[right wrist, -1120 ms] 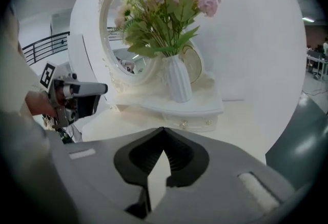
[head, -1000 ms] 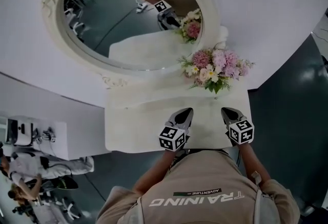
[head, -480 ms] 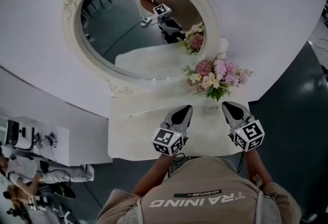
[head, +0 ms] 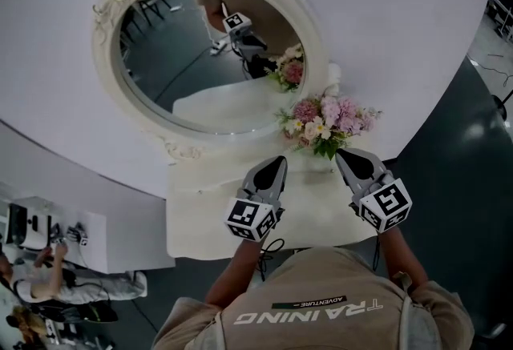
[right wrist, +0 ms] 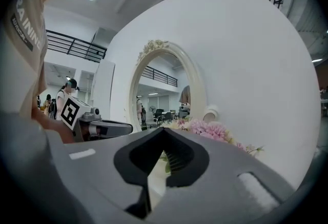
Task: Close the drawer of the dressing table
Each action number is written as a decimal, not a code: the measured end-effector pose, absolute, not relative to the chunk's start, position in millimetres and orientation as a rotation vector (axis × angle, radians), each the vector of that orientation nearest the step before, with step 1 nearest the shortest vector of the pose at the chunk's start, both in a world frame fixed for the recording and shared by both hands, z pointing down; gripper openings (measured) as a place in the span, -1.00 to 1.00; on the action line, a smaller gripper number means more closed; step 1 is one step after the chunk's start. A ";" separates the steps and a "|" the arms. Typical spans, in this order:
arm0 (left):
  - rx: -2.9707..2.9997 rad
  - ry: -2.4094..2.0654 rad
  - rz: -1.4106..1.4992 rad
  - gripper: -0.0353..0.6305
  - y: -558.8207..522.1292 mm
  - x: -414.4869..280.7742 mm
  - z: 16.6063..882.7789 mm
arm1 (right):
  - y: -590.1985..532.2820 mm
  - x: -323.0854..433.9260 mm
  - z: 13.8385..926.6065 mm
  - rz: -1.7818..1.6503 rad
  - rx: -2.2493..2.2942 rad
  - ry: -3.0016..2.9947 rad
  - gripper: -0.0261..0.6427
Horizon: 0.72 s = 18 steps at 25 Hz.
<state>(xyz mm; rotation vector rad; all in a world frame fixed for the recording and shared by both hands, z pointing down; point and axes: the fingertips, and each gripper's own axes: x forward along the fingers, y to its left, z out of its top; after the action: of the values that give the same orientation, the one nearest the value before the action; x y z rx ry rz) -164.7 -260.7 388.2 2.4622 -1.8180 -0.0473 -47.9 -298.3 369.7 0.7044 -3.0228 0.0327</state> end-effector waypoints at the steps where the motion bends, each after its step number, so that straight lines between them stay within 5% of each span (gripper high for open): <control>1: 2.471 -1.824 -0.050 -0.84 -261.0 -164.6 384.0 | -297.7 -46.4 365.5 0.022 0.708 -3.029 -0.92; 18: 2.454 -1.878 -0.055 -0.84 -256.4 -170.3 372.7 | -297.8 -38.2 363.3 0.027 0.768 -3.045 -0.92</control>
<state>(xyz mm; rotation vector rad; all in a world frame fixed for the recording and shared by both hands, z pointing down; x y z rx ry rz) -170.3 -256.4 372.7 2.4537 -1.8782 -0.0547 -38.2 -297.8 363.3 0.7681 -3.0448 0.0270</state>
